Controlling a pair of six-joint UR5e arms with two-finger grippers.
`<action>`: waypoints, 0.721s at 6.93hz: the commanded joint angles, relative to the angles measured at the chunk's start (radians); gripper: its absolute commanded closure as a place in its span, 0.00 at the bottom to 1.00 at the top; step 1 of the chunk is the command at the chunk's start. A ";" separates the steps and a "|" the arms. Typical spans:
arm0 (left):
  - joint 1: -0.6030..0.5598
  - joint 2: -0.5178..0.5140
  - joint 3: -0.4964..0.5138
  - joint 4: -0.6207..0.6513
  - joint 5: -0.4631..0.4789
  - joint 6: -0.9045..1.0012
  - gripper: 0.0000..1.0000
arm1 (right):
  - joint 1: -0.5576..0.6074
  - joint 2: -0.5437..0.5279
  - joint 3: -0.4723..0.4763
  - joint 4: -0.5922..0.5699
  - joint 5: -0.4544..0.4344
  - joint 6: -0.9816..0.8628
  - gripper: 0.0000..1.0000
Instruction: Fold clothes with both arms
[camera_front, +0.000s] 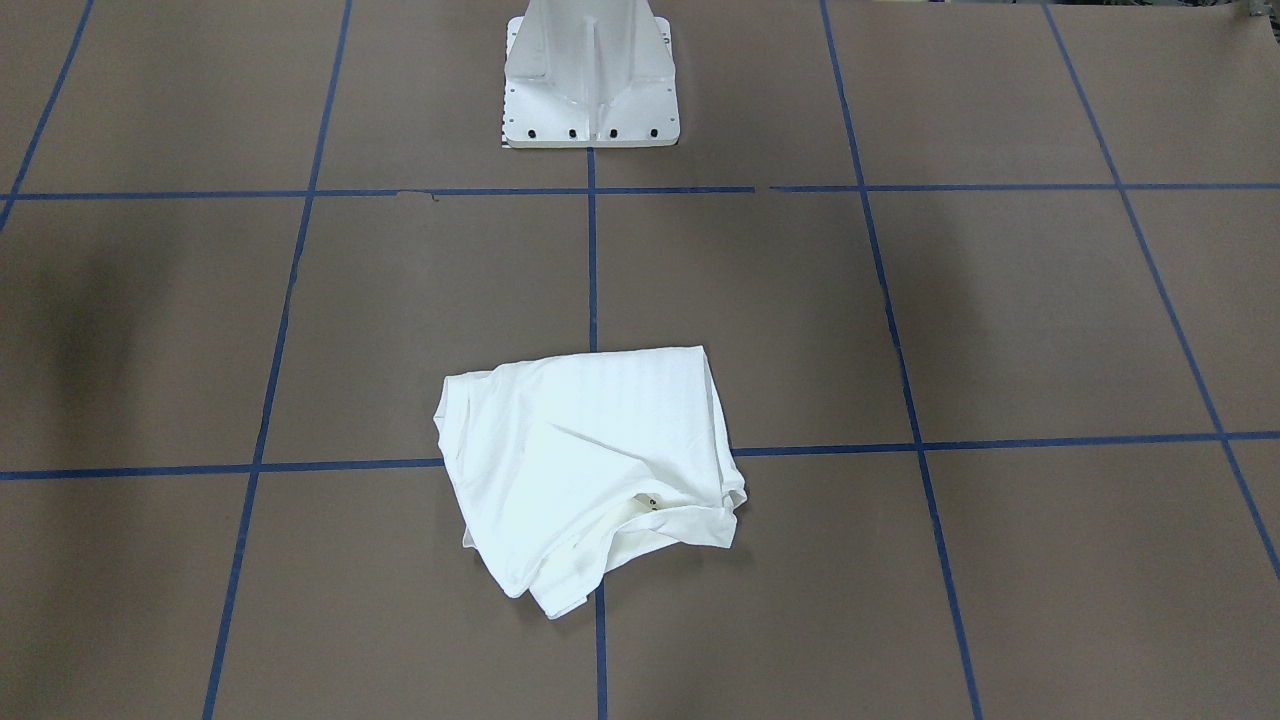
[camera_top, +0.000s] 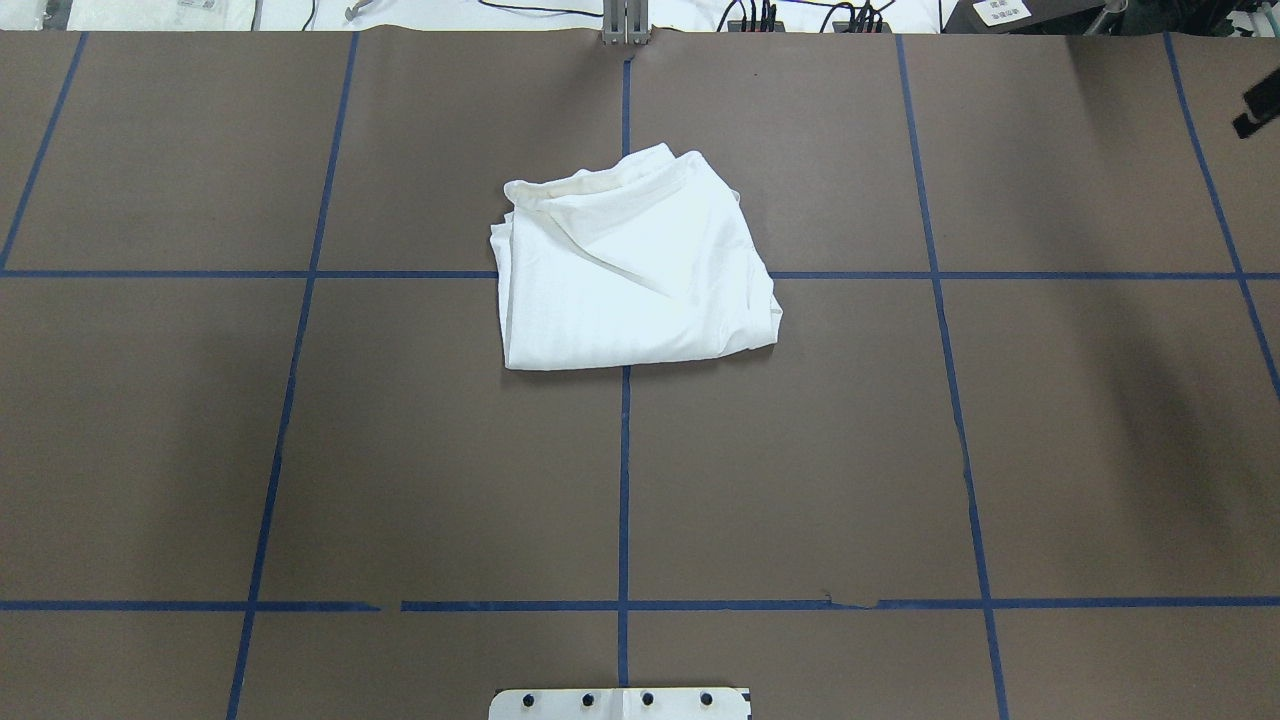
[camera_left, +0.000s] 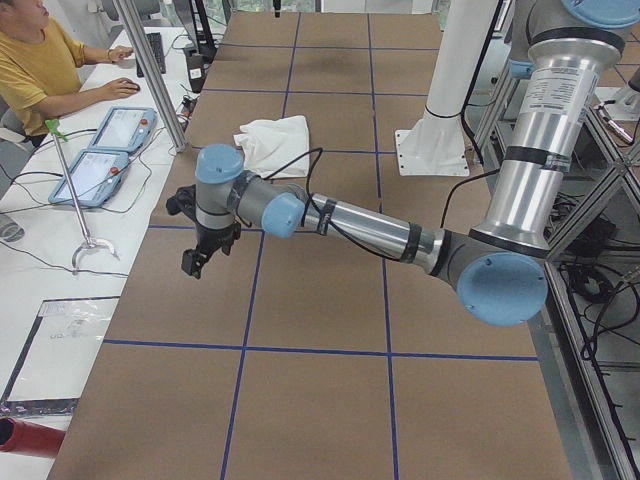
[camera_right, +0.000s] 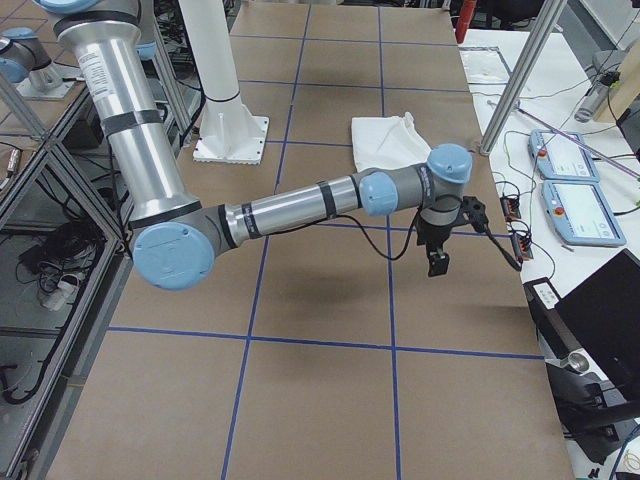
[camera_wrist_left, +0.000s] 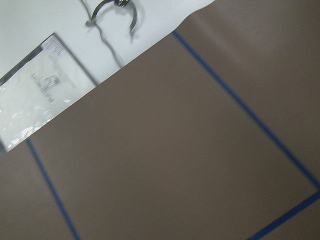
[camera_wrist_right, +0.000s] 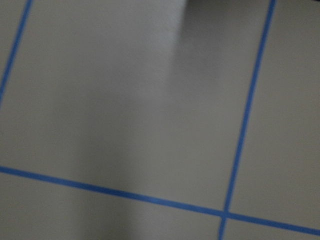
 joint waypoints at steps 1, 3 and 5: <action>-0.086 0.152 0.002 0.017 -0.057 0.018 0.00 | 0.091 -0.205 0.010 0.013 0.026 -0.137 0.00; -0.081 0.166 0.006 0.138 -0.115 0.006 0.00 | 0.092 -0.224 0.009 0.013 0.028 -0.137 0.00; -0.077 0.162 -0.009 0.156 -0.152 0.006 0.00 | 0.092 -0.240 0.018 0.015 0.022 -0.143 0.00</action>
